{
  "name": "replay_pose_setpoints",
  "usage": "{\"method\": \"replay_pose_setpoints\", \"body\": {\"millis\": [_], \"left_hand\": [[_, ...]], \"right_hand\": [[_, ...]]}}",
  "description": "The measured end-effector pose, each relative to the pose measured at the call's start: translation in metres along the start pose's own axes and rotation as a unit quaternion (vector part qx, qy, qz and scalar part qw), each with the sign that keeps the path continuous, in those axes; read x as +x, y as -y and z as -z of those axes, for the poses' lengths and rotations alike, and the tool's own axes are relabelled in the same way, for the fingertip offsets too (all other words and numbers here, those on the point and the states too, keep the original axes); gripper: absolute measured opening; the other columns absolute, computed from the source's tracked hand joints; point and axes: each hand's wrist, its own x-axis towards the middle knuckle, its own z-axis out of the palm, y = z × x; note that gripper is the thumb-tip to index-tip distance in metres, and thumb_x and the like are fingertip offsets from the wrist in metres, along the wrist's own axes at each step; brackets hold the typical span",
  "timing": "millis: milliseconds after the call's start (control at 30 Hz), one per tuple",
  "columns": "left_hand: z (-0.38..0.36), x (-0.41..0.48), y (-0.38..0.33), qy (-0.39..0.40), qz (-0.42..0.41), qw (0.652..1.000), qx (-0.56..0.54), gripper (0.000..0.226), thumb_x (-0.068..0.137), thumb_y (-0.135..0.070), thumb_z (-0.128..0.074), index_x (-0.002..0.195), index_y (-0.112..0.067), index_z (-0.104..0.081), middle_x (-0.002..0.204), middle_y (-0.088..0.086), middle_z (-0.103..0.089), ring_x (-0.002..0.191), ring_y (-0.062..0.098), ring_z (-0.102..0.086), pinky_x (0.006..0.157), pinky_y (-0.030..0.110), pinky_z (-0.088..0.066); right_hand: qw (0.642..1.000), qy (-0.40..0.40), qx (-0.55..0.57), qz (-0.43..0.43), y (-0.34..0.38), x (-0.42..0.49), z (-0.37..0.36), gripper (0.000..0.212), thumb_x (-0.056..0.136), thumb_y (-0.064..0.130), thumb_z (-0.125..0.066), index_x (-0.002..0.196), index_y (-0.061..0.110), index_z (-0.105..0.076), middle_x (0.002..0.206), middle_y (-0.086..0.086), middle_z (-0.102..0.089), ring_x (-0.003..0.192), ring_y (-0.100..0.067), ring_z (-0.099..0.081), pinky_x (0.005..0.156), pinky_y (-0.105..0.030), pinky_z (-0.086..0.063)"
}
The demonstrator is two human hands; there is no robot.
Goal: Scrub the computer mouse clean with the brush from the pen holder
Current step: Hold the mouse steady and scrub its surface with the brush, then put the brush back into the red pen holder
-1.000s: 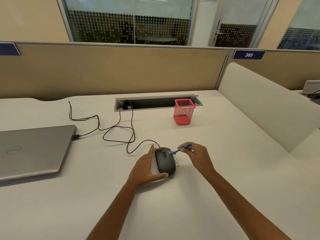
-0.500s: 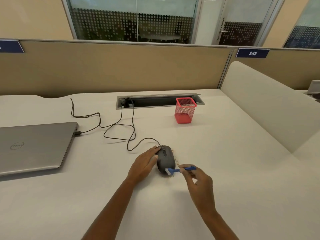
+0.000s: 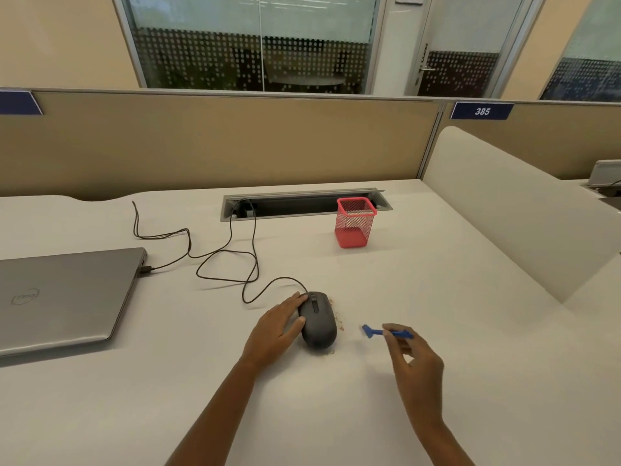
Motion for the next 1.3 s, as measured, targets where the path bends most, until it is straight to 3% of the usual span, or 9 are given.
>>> {"method": "replay_pose_setpoints", "body": {"millis": [167,333,533,600,667,833,933,1200,1300], "left_hand": [[0.000,-0.003,-0.003,-0.016,0.002,1.000,-0.022,0.042,0.092,-0.032,-0.041,0.134,-0.031,-0.039,0.138,-0.019,-0.037,0.129,0.001,-0.034,0.106,0.019,-0.023],[-0.003,-0.003,-0.005,-0.127,0.026,0.991,-0.027,0.034,0.095,-0.014,-0.044,0.127,-0.023,-0.049,0.138,-0.008,-0.045,0.131,0.005,-0.035,0.108,0.023,-0.025],[-0.011,0.020,-0.023,-0.221,0.021,0.974,0.044,0.014,0.091,-0.009,-0.053,0.095,-0.015,-0.066,0.120,-0.004,-0.061,0.128,0.012,-0.041,0.095,0.025,-0.036],[-0.012,0.034,-0.031,-0.239,0.014,0.969,0.055,0.007,0.088,-0.011,-0.059,0.084,-0.011,-0.064,0.114,-0.001,-0.064,0.129,0.017,-0.042,0.099,0.028,-0.035],[-0.015,0.050,-0.037,-0.246,0.019,0.966,0.080,0.012,0.087,-0.017,-0.062,0.079,-0.007,-0.062,0.116,0.005,-0.064,0.130,0.022,-0.040,0.106,0.035,-0.032],[-0.021,0.090,-0.045,-0.225,0.066,0.963,0.133,0.030,0.092,-0.032,-0.051,0.111,-0.010,-0.057,0.138,0.010,-0.046,0.140,0.026,-0.021,0.114,0.034,-0.014],[-0.025,0.106,-0.043,-0.180,0.088,0.961,0.193,0.044,0.094,-0.037,-0.043,0.130,-0.011,-0.044,0.148,0.011,-0.033,0.142,0.027,-0.011,0.115,0.036,-0.011],[-0.035,0.130,-0.031,-0.068,0.132,0.951,0.272,0.054,0.097,-0.043,-0.027,0.142,-0.014,-0.020,0.155,0.007,-0.013,0.143,0.026,0.004,0.116,0.036,-0.001],[-0.039,0.135,-0.026,-0.055,0.139,0.945,0.291,0.054,0.097,-0.044,-0.025,0.143,-0.016,-0.017,0.156,0.006,-0.011,0.143,0.026,0.008,0.116,0.036,0.003]], "right_hand": [[0.999,-0.023,0.040,0.003,-0.001,0.031,0.002,0.013,0.084,0.003,-0.062,0.095,0.001,-0.067,0.086,-0.006,-0.068,0.074,-0.021,-0.062,0.068,0.007,-0.042],[0.996,-0.028,0.087,0.002,0.001,0.074,0.000,0.007,0.084,0.007,-0.062,0.090,0.009,-0.059,0.082,-0.006,-0.065,0.074,-0.022,-0.064,0.065,0.003,-0.044],[0.996,-0.029,0.077,0.026,0.009,0.151,-0.002,0.012,0.083,0.010,-0.064,0.090,0.003,-0.058,0.084,-0.008,-0.066,0.074,-0.022,-0.063,0.064,-0.012,-0.048],[0.996,-0.022,0.072,0.036,0.013,0.179,-0.004,0.014,0.083,0.009,-0.065,0.090,-0.001,-0.059,0.086,-0.011,-0.067,0.076,-0.021,-0.062,0.064,-0.008,-0.047],[0.997,-0.013,0.070,0.037,0.017,0.205,-0.009,0.016,0.082,0.010,-0.066,0.090,-0.002,-0.060,0.088,-0.016,-0.068,0.078,-0.022,-0.061,0.067,-0.019,-0.048],[0.999,0.009,0.024,0.045,0.022,0.261,-0.032,0.019,0.081,0.014,-0.067,0.092,-0.002,-0.063,0.095,-0.020,-0.068,0.080,-0.026,-0.060,0.061,-0.021,-0.043],[0.999,0.034,-0.010,0.029,0.019,0.286,-0.049,0.026,0.080,0.016,-0.068,0.096,-0.004,-0.064,0.107,-0.024,-0.061,0.095,-0.035,-0.058,0.075,-0.039,-0.047],[0.981,0.158,-0.116,0.008,0.008,0.317,-0.093,0.032,0.077,0.027,-0.072,0.099,0.004,-0.069,0.117,-0.020,-0.055,0.109,-0.031,-0.051,0.074,-0.030,-0.039],[0.975,0.185,-0.127,-0.003,0.005,0.321,-0.105,0.034,0.074,0.027,-0.075,0.098,0.004,-0.069,0.116,-0.020,-0.054,0.110,-0.033,-0.049,0.078,-0.035,-0.042]]}}
